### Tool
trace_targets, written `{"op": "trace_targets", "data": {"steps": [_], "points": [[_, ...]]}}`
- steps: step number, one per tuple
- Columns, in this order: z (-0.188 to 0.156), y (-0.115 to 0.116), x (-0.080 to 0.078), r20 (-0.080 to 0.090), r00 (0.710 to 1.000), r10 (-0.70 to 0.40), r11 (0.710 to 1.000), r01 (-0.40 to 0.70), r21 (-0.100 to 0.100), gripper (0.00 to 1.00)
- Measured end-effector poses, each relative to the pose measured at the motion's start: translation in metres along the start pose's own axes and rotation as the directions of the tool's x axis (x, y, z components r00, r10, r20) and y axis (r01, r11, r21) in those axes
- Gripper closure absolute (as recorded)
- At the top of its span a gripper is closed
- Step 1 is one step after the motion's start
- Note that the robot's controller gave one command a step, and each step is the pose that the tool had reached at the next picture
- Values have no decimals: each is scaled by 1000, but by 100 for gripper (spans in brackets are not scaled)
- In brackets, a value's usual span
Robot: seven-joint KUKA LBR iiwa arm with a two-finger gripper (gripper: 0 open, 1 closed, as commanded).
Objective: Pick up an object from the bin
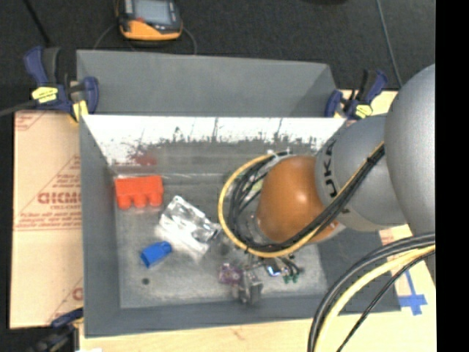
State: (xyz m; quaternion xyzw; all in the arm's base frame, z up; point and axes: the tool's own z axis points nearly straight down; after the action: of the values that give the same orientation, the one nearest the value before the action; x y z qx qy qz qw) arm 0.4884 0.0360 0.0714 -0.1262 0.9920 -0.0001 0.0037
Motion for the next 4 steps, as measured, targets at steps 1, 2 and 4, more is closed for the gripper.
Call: {"op": "trace_targets", "data": {"steps": [1, 2, 4], "points": [[1, 0, 2, -4, 1000, -4, 1000, 4, 0, 100], [-121, -23, 2, 3, 1000, 9, 1000, -9, 3, 100], [-165, -35, 0, 5, 1000, 7, 1000, -7, 3, 100]]}}
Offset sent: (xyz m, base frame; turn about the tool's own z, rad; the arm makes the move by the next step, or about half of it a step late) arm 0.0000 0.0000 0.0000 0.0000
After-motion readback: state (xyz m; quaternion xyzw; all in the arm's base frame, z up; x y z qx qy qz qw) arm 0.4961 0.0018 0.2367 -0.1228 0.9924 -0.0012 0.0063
